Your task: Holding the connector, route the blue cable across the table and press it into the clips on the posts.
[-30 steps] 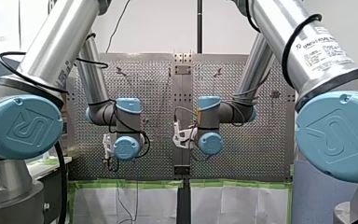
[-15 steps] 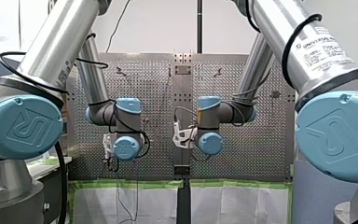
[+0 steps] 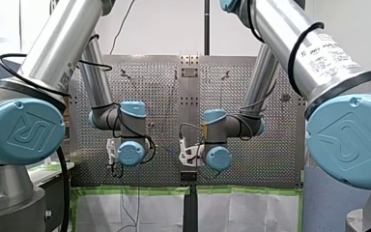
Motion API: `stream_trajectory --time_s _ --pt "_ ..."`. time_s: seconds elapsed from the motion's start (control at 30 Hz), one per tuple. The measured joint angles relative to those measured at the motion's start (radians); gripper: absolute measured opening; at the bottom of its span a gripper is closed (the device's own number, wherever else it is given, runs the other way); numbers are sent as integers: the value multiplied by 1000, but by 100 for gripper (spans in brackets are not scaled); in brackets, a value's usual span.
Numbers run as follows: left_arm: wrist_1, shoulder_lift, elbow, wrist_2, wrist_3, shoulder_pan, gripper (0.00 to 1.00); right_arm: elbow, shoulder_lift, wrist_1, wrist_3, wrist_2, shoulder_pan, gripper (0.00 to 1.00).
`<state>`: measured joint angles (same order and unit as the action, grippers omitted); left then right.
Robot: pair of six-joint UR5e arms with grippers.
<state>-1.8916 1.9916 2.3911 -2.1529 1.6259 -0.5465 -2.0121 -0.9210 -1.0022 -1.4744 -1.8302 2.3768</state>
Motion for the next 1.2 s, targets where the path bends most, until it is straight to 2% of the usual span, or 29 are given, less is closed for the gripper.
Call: stream_trajectory --time_s 0.33,0.5,0.63,1.2 --pt "-4 -4 4 -4 -4 -4 0 0 3 0 0 0 0 0" --pt "-31 -29 36 -38 -36 -43 0 0 3 0 0 0 0 0" --pt "-37 -34 44 -48 -44 -58 0 0 3 0 0 0 0 0" --pt "-38 -34 45 -51 -47 -62 0 0 3 0 0 0 0 0"
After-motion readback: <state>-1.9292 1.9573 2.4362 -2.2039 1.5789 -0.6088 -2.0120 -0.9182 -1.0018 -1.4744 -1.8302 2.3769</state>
